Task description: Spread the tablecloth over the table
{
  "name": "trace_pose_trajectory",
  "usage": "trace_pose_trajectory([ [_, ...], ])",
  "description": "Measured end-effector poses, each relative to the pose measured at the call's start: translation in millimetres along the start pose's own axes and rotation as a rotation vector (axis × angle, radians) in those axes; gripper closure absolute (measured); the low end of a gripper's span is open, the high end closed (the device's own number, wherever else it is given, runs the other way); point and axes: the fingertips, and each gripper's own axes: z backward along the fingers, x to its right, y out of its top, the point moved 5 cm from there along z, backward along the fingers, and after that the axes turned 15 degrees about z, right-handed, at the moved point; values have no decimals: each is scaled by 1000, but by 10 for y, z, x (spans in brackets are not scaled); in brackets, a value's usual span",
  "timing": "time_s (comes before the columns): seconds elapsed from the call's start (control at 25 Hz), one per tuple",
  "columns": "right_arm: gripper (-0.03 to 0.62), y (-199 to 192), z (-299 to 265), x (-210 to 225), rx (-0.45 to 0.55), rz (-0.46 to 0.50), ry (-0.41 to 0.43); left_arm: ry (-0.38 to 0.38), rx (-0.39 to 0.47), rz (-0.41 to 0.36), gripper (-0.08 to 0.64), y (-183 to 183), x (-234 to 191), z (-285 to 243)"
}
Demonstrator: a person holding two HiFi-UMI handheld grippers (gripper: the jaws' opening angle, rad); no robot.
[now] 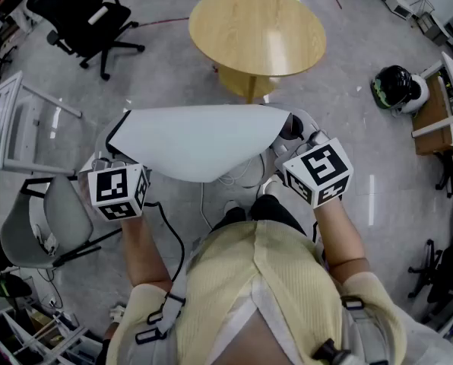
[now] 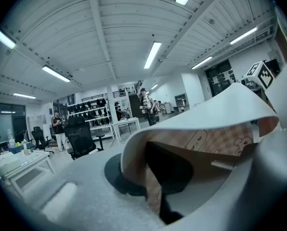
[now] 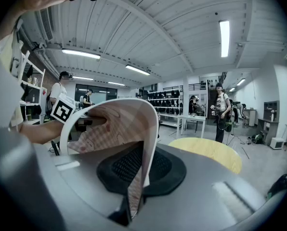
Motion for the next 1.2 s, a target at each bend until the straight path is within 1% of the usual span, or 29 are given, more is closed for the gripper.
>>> trace_pose_trajectory([
  [0.12, 583, -46, -9, 44, -7, -8, -8, -4, 1, 9, 554, -32, 28, -71],
  [0.28, 583, -106, -5, 80, -23, -4, 7, -6, -10, 23, 554, -56, 55, -188],
  [0.52, 583, -182, 67, 331, -23, -11, 24, -7, -40, 28, 554, -36, 262, -328],
  [0.6, 583, -215, 42, 368, -21, -19, 36, -4, -47, 44, 554, -27, 267, -382],
  [0.72, 583, -285, 6, 459, -22, -31, 59, 14, -42, 66, 554, 7, 305, -502],
  [0.92, 583, -429, 68, 741, -18, -61, 95, 41, -22, 79, 552, 122, 546, -744],
  [1.2, 583, -616, -70, 1049, -18, -77, 145, 76, -53, 84, 552, 151, 653, -1146],
])
